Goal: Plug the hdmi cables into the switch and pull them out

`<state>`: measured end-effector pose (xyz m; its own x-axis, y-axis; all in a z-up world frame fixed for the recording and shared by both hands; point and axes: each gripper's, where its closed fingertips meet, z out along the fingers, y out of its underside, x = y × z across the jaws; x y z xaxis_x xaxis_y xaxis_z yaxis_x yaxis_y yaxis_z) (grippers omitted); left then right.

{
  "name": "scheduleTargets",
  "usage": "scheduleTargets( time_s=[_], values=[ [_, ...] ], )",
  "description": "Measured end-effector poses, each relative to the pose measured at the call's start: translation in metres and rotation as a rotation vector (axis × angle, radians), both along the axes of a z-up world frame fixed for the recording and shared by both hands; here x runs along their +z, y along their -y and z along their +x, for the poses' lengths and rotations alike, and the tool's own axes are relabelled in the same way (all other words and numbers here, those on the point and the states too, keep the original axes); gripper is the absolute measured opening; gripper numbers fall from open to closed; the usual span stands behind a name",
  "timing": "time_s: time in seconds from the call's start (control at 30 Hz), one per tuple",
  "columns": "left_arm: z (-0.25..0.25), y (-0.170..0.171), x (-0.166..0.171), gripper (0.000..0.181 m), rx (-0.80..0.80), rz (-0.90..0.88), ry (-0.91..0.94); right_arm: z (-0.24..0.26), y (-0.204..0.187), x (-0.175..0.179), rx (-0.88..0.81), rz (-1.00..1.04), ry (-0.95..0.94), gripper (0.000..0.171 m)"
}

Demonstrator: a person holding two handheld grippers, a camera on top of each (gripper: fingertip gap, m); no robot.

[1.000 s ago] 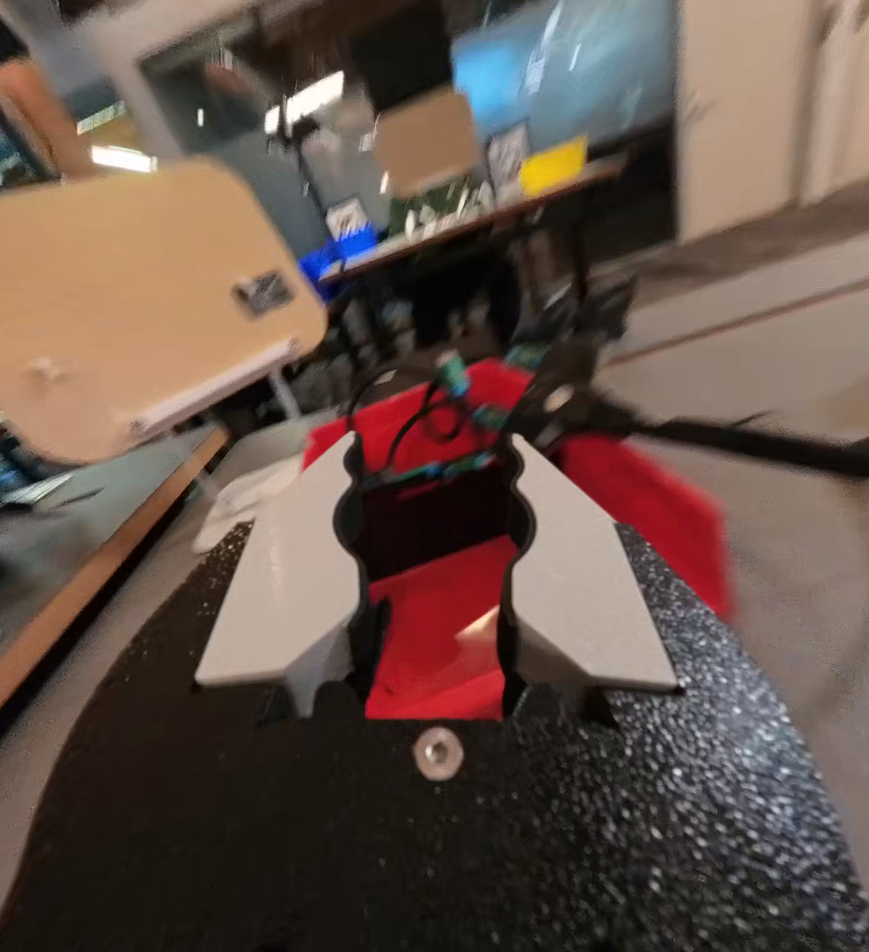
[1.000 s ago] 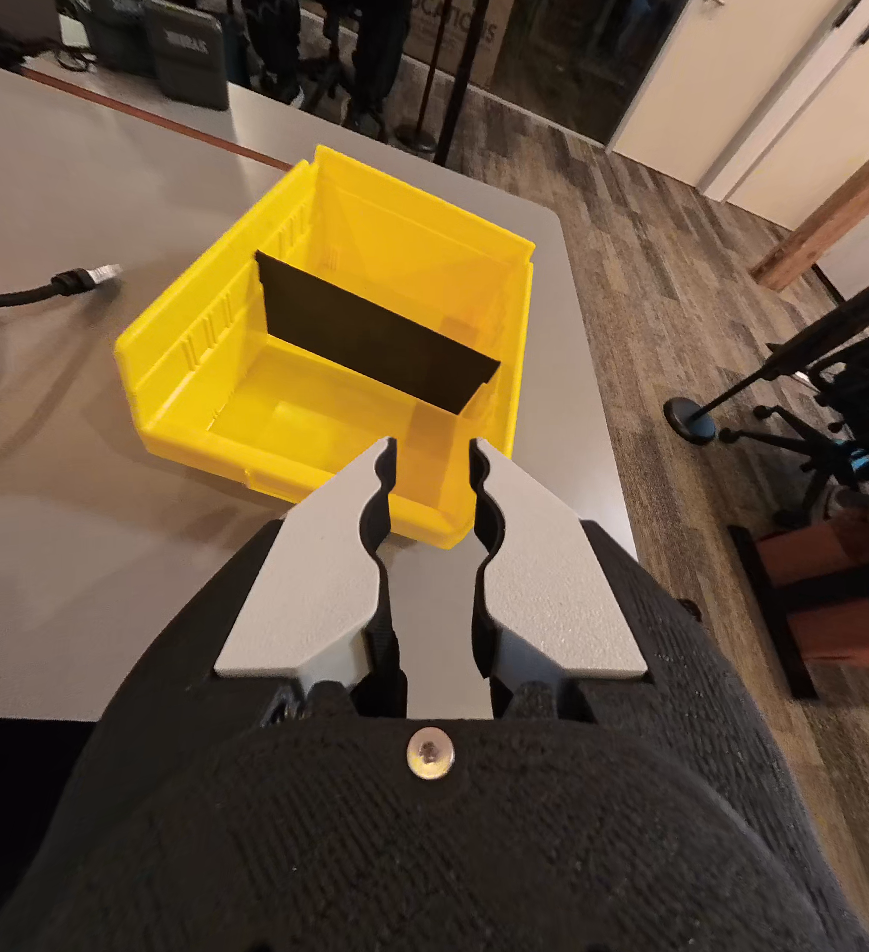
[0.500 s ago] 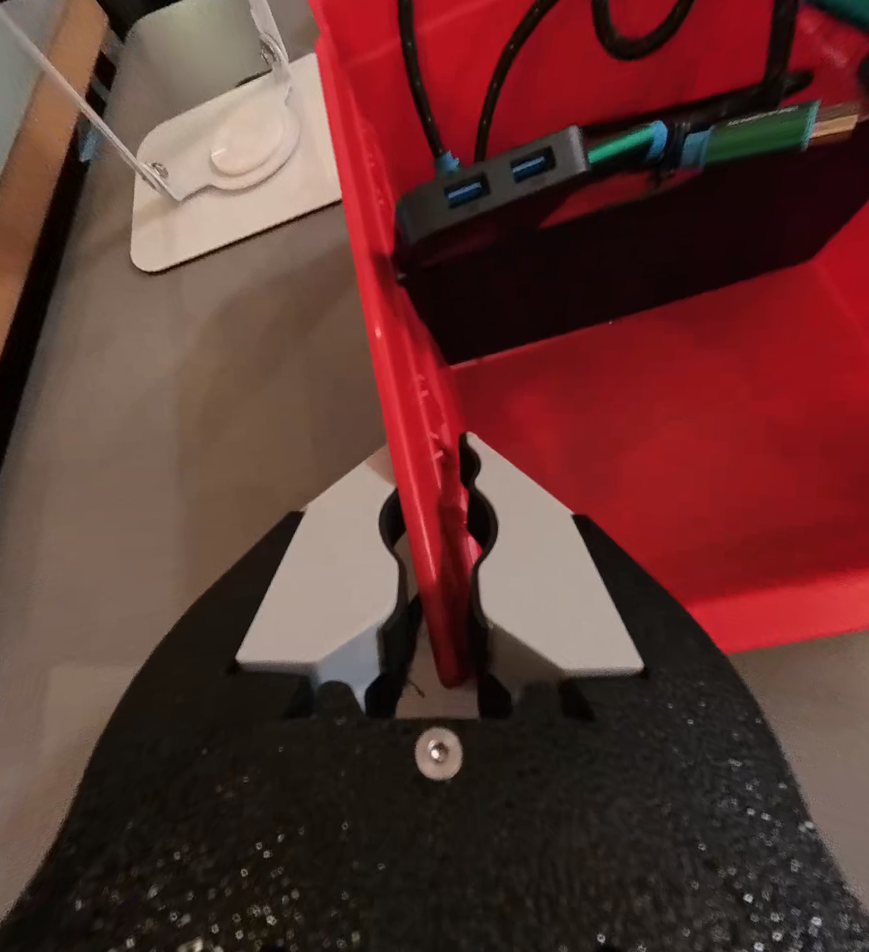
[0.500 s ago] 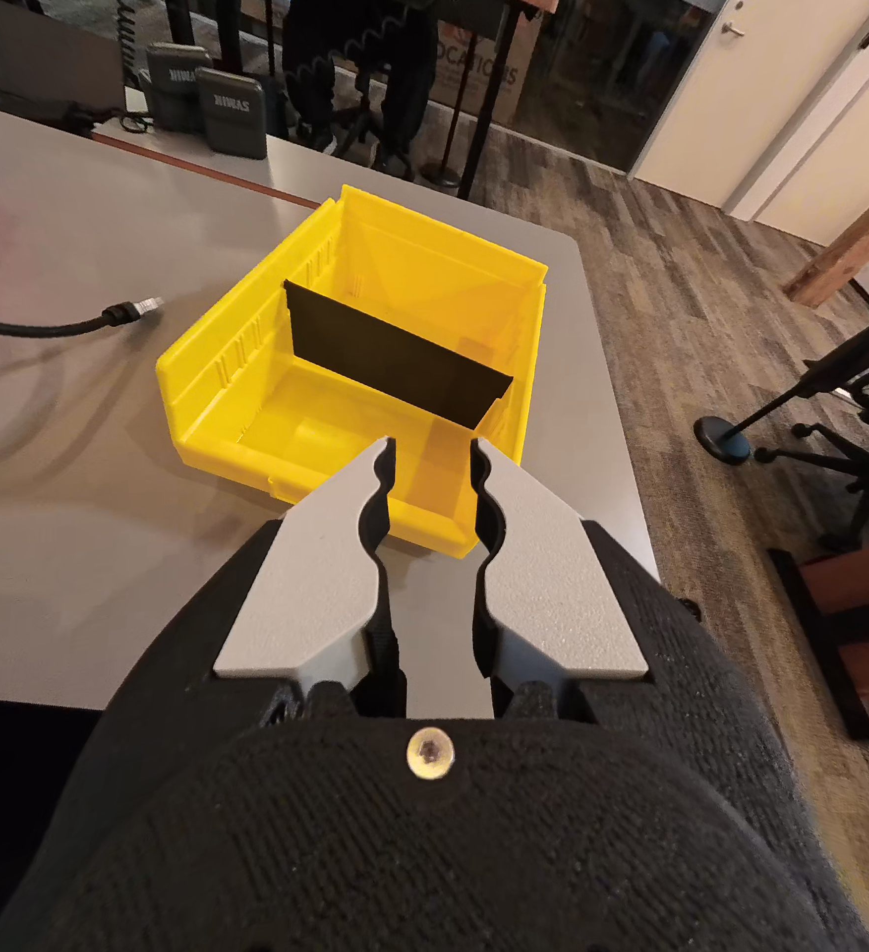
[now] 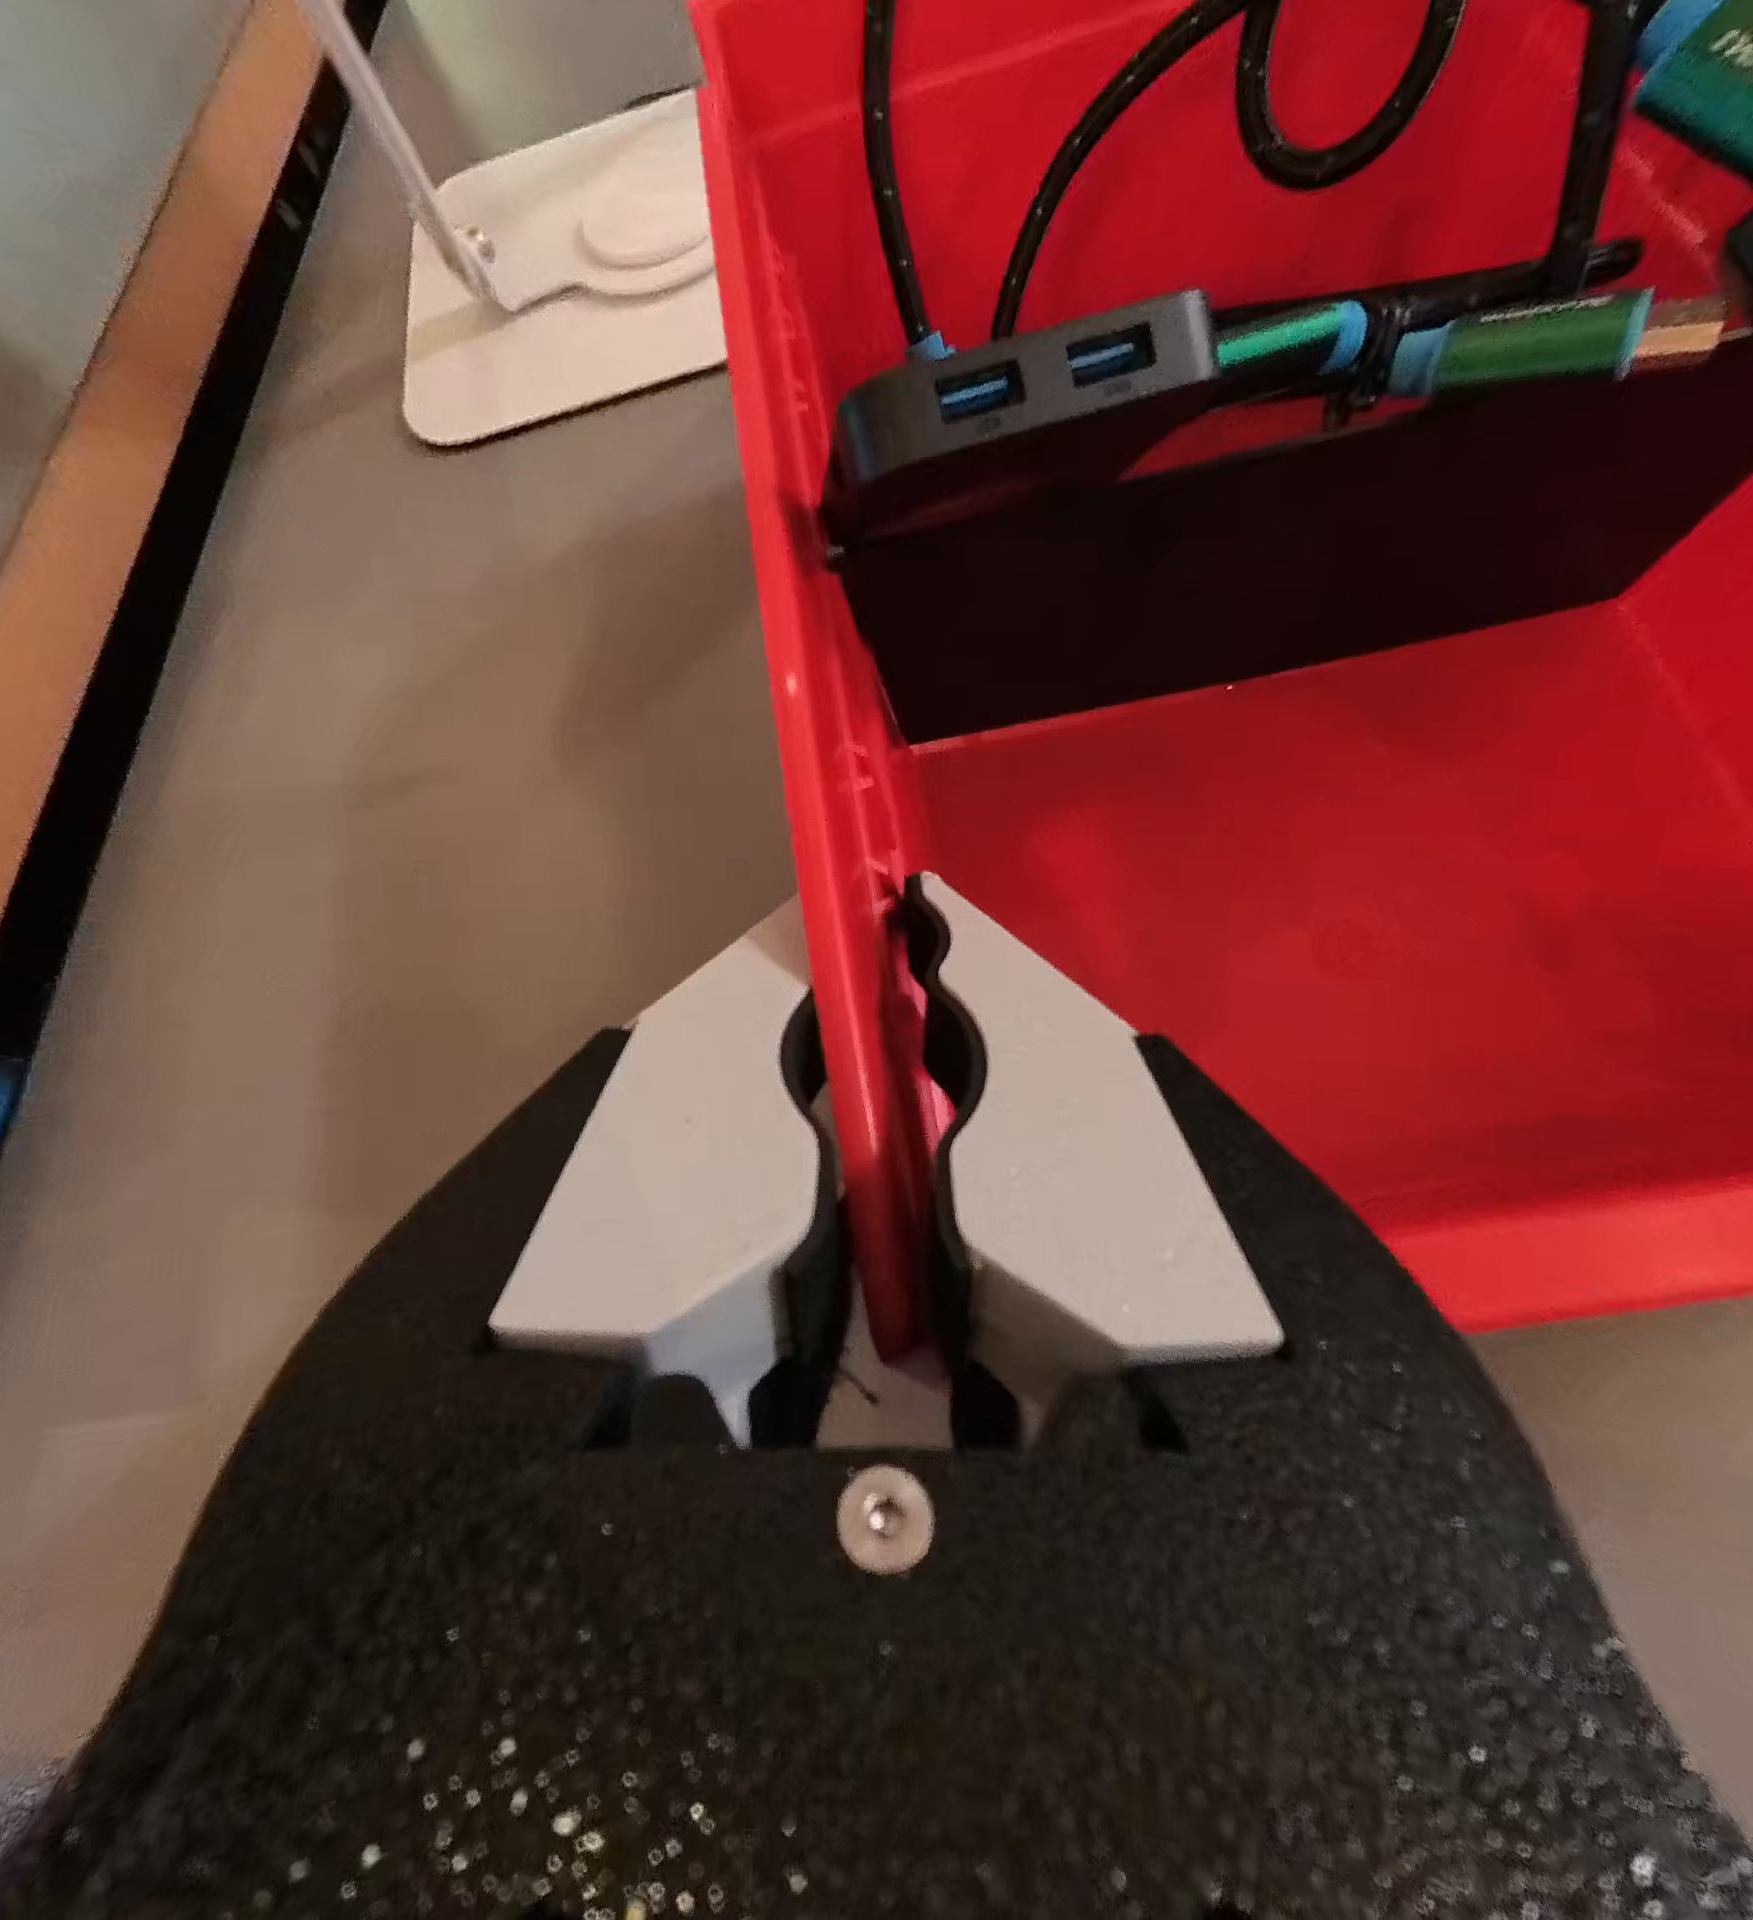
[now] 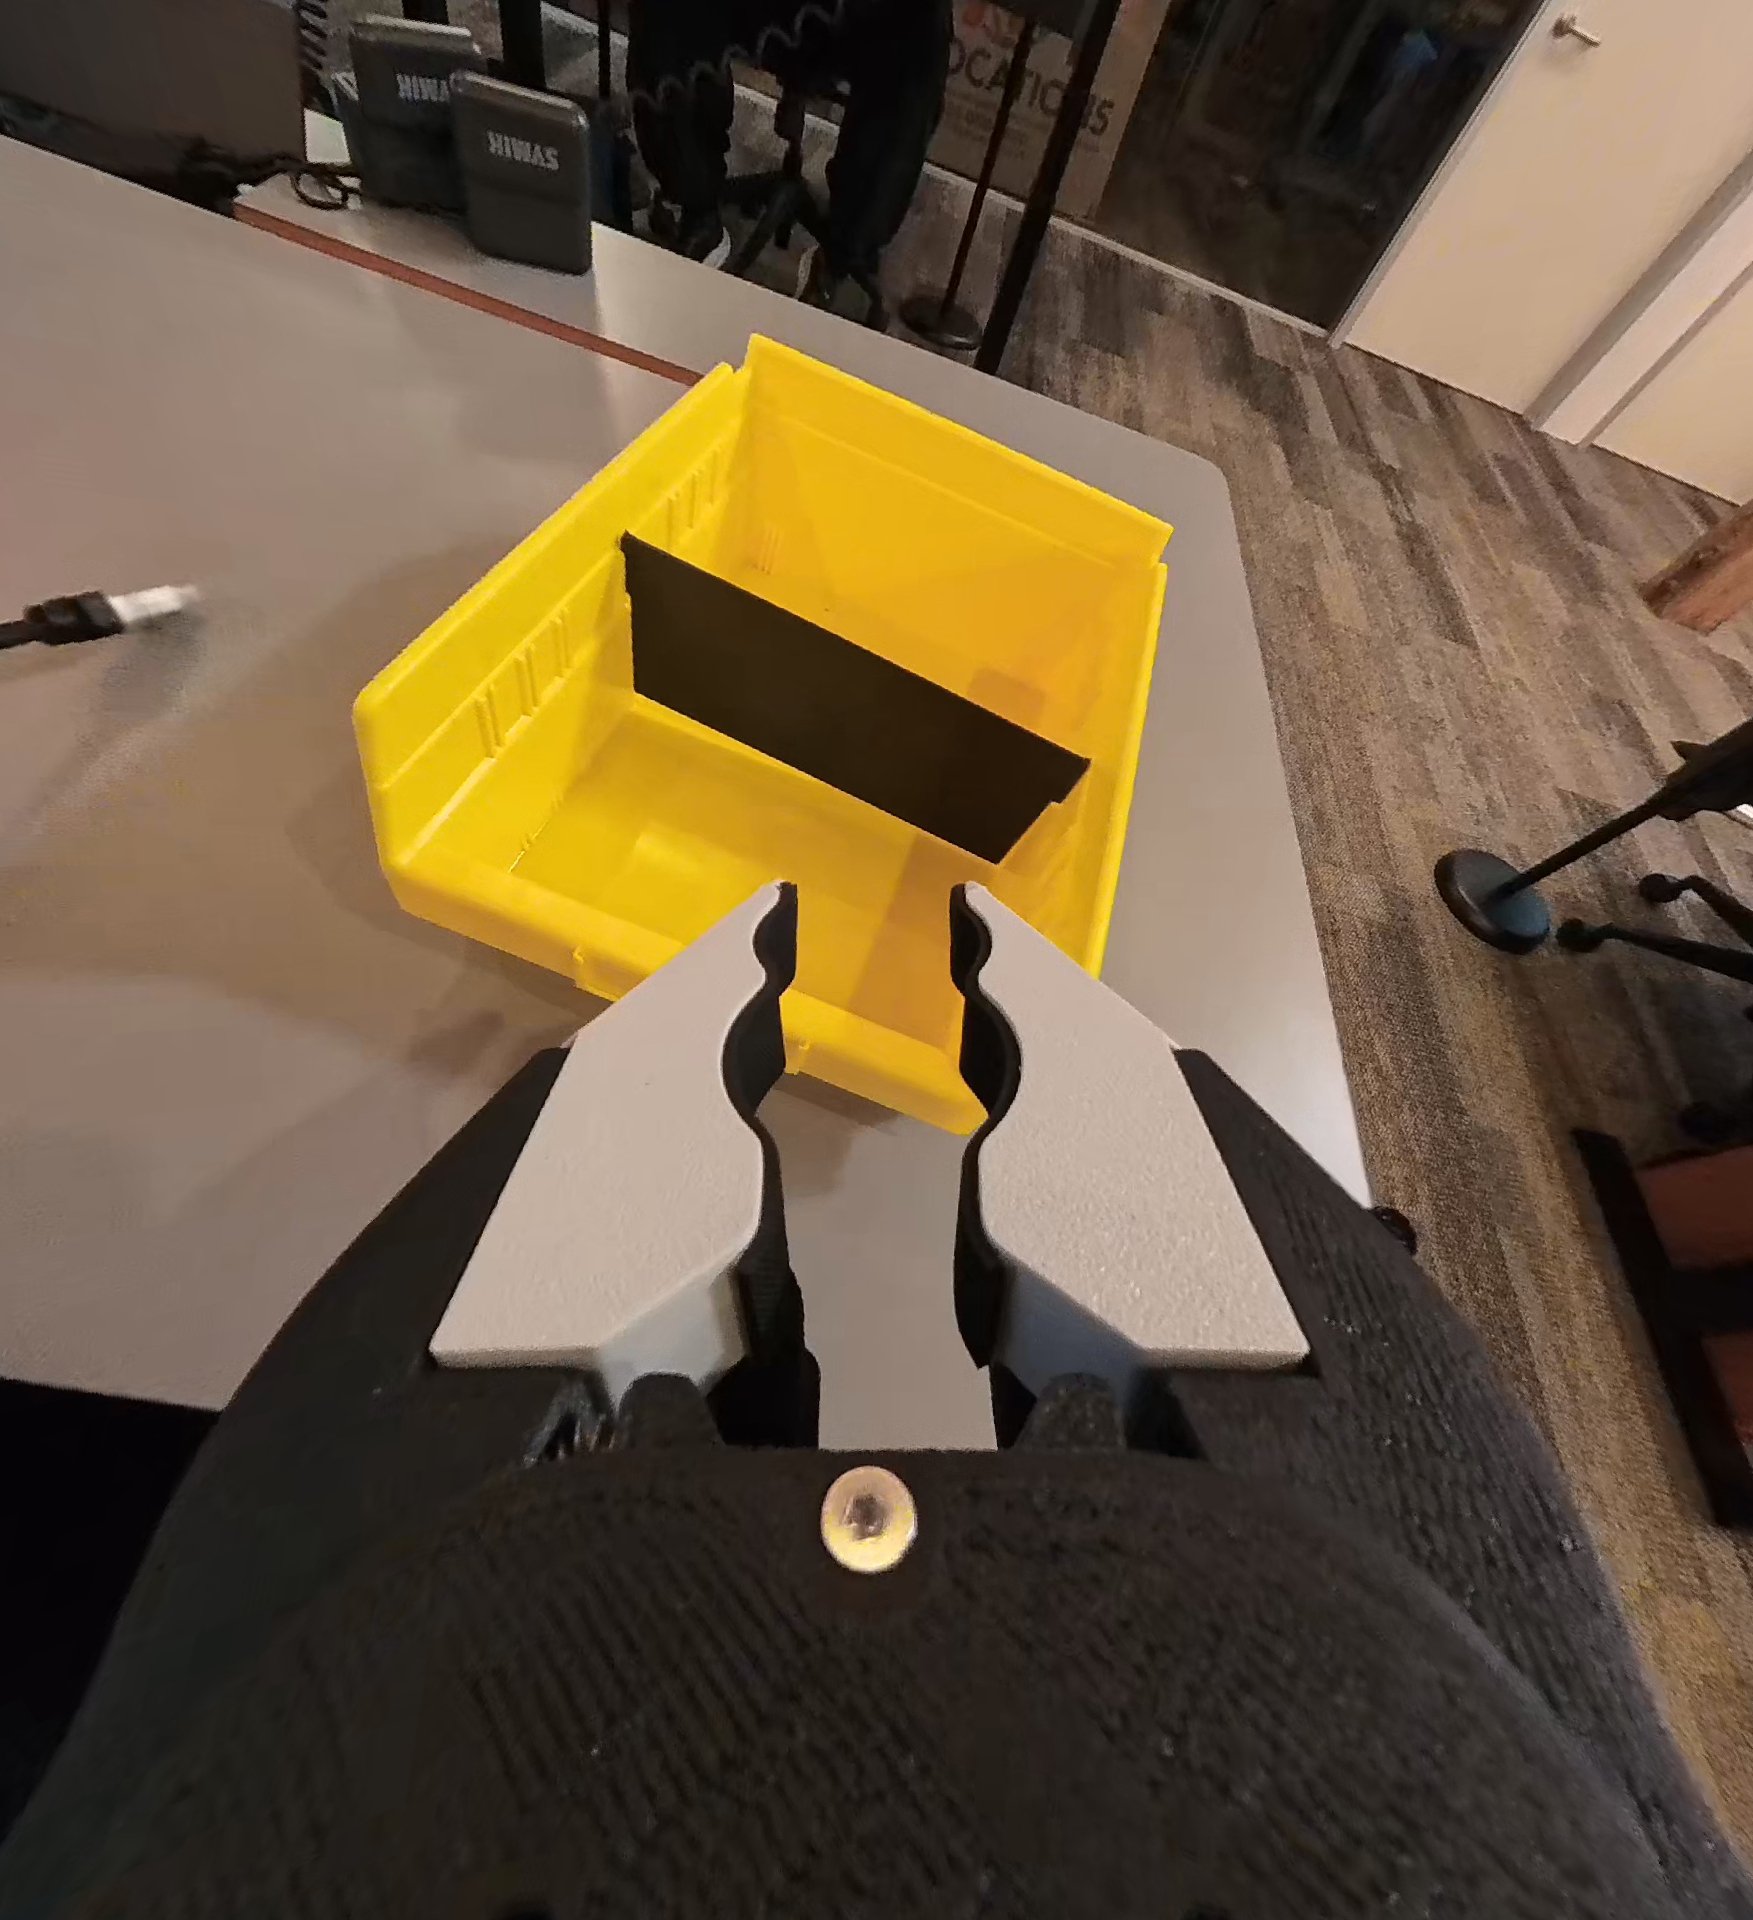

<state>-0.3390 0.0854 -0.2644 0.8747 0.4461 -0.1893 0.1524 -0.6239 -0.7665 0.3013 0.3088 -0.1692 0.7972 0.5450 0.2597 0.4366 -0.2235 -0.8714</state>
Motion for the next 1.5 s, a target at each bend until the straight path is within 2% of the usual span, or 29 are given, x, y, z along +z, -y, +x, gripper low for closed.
scheduleTargets(
  time_s=[0.13, 0.3, 0.33, 0.4, 0.47, 0.6, 0.7, 0.77, 0.83, 0.9, 1.03, 1.17, 1.27, 1.5],
  values=[
    [-0.023, 0.024, 0.003, 0.006, 0.009, -0.035, 0.016, -0.011, 0.0, 0.001, 0.013, 0.007, 0.021, 0.028],
    [-0.037, 0.037, 0.0, 0.01, 0.026, -0.061, 0.048, -0.029, 0.002, 0.002, 0.051, 0.015, 0.033, 0.028],
    [-0.04, 0.041, 0.004, 0.018, 0.078, -0.072, 0.021, -0.031, 0.002, 0.001, 0.057, 0.014, 0.036, 0.028],
    [-0.044, 0.053, 0.02, 0.036, 0.201, -0.085, -0.084, -0.034, 0.003, -0.001, 0.067, 0.001, 0.037, 0.028],
    [-0.032, 0.047, 0.052, 0.035, 0.225, 0.005, -0.183, -0.034, 0.003, -0.003, 0.071, -0.01, 0.036, 0.028],
    [0.053, -0.018, 0.118, 0.054, -0.131, 0.301, -0.196, -0.035, 0.002, -0.005, 0.078, -0.02, 0.029, 0.028],
    [0.109, -0.057, 0.144, 0.065, -0.326, 0.406, -0.134, -0.038, 0.003, -0.006, 0.089, -0.025, 0.028, 0.028],
    [0.131, -0.08, 0.139, 0.078, -0.393, 0.356, -0.112, -0.04, 0.005, -0.004, 0.098, -0.021, 0.03, 0.028],
    [0.139, -0.099, 0.12, 0.094, -0.402, 0.221, -0.123, -0.042, 0.007, -0.002, 0.11, -0.014, 0.026, 0.028],
    [0.139, -0.115, 0.103, 0.1, -0.39, 0.109, -0.171, -0.045, 0.008, -0.001, 0.121, -0.01, 0.022, 0.028],
    [0.122, -0.13, 0.073, 0.1, -0.321, -0.193, -0.397, -0.048, 0.009, -0.001, 0.137, -0.012, 0.02, 0.028],
    [0.117, -0.138, 0.07, 0.088, -0.277, -0.332, -0.498, -0.05, 0.009, -0.002, 0.144, -0.02, 0.016, 0.028],
    [0.111, -0.138, 0.057, 0.082, -0.243, -0.454, -0.493, -0.051, 0.01, -0.003, 0.151, -0.025, 0.019, 0.028],
    [0.096, -0.136, 0.041, 0.081, -0.169, -0.424, -0.385, -0.05, 0.01, -0.002, 0.155, -0.025, 0.012, 0.028]
  ],
)
